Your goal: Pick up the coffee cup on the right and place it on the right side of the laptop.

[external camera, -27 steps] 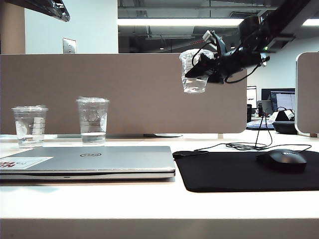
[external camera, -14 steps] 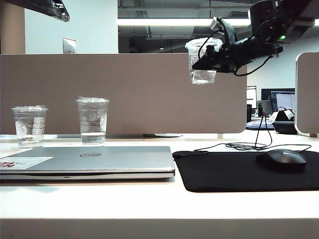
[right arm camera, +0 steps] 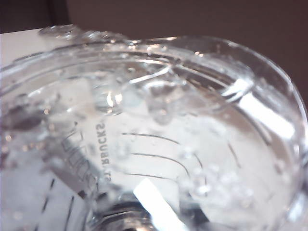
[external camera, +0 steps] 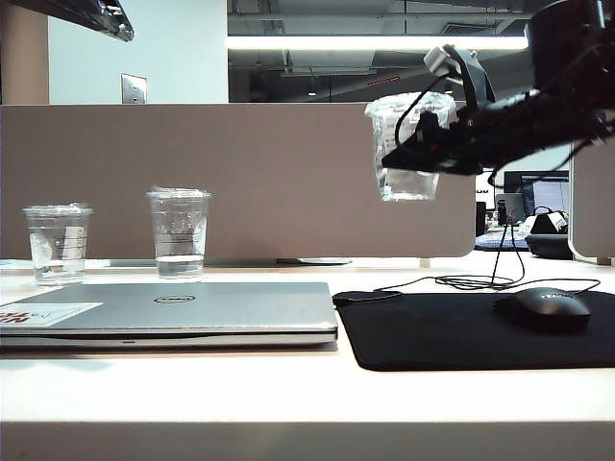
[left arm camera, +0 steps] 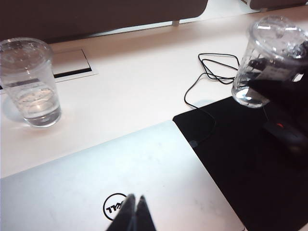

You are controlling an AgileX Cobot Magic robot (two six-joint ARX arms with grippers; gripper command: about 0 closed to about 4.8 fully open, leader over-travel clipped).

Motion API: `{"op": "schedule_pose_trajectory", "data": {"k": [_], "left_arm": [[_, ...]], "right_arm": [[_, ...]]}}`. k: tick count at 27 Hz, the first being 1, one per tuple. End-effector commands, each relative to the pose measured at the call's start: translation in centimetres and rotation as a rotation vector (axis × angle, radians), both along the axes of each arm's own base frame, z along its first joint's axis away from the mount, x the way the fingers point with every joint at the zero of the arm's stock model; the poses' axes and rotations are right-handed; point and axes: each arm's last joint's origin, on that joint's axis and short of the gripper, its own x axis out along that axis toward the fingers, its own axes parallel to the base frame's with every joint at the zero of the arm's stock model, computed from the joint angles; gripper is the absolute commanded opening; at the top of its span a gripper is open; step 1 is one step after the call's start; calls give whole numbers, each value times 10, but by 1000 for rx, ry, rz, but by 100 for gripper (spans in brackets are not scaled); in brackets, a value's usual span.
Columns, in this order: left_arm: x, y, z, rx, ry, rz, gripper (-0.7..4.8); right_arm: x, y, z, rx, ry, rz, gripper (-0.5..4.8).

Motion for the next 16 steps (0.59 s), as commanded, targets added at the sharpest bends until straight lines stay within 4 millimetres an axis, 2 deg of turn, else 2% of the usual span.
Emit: {"op": "schedule_pose_trajectory", "data": {"k": [1,10,16], "left_arm": [[0,0,4,-5,-22,-1,-5],[0,0,4,-5,-22,-1,-5],[0,0,4,-5,-22,-1,-5]], "right_arm": [[-11,-2,-11,25,-6,-8,265],[-34,0,-44,12,24,-51,265],[-36,8,-58,6,56,-27,265]]}}
